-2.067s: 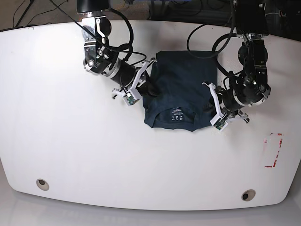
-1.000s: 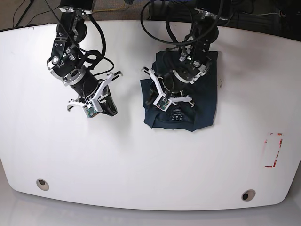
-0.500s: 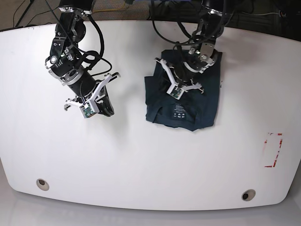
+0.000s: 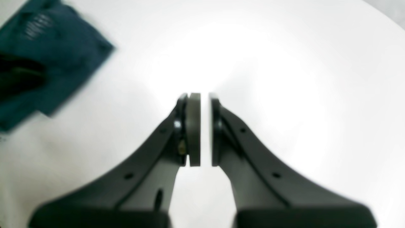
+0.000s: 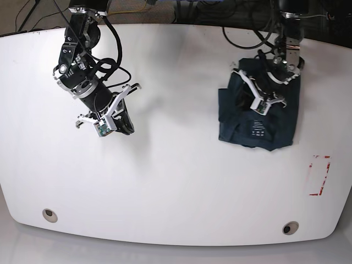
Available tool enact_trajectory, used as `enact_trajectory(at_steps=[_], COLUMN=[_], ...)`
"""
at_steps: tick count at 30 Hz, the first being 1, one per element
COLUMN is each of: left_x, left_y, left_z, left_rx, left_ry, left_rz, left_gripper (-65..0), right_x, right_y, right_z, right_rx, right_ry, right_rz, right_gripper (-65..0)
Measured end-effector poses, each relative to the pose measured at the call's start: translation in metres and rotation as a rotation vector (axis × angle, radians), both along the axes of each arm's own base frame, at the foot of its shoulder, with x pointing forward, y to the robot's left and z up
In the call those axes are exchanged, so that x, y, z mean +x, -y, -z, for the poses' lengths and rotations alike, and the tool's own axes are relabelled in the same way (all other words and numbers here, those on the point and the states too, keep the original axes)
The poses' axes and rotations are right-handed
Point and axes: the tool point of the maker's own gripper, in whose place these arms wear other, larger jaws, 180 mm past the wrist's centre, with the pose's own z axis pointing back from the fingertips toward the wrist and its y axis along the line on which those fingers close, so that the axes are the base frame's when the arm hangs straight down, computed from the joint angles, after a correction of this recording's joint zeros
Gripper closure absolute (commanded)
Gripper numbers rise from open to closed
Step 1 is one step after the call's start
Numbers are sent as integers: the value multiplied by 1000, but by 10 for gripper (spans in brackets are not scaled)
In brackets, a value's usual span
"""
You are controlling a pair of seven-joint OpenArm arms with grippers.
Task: Layout the t-shirt on the table in an organized manner, then fold the t-shirt properly
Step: 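Grasp the folded shirt with the left gripper and drag it aside, then release the shirt at the table edge and lift both grippers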
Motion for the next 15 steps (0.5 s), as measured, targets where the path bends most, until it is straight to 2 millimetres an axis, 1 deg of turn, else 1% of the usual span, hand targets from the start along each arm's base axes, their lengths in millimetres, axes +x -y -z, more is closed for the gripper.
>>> enact_trajectory(at_steps=[2,4,9,15], left_x=[-2,-4,-8,-19], left_y=[-19,-43,-87,-144], left_z=[1,4,3,-1], left_rx=[10,3,-40,34], left_ry=[-10,-27,-38,-80], left_rz=[-7,-33,-87,-141], left_gripper=[-117,-117,-115,-115], right_x=[0,0,0,-2], right_y=[0,-1,0,-1], right_z=[0,0,0,2], right_rx=[2,3,2,3], right_ry=[0,-2,-1,-6], right_rz=[1,1,1,-1], right_gripper=[-33,-33,-33,-33])
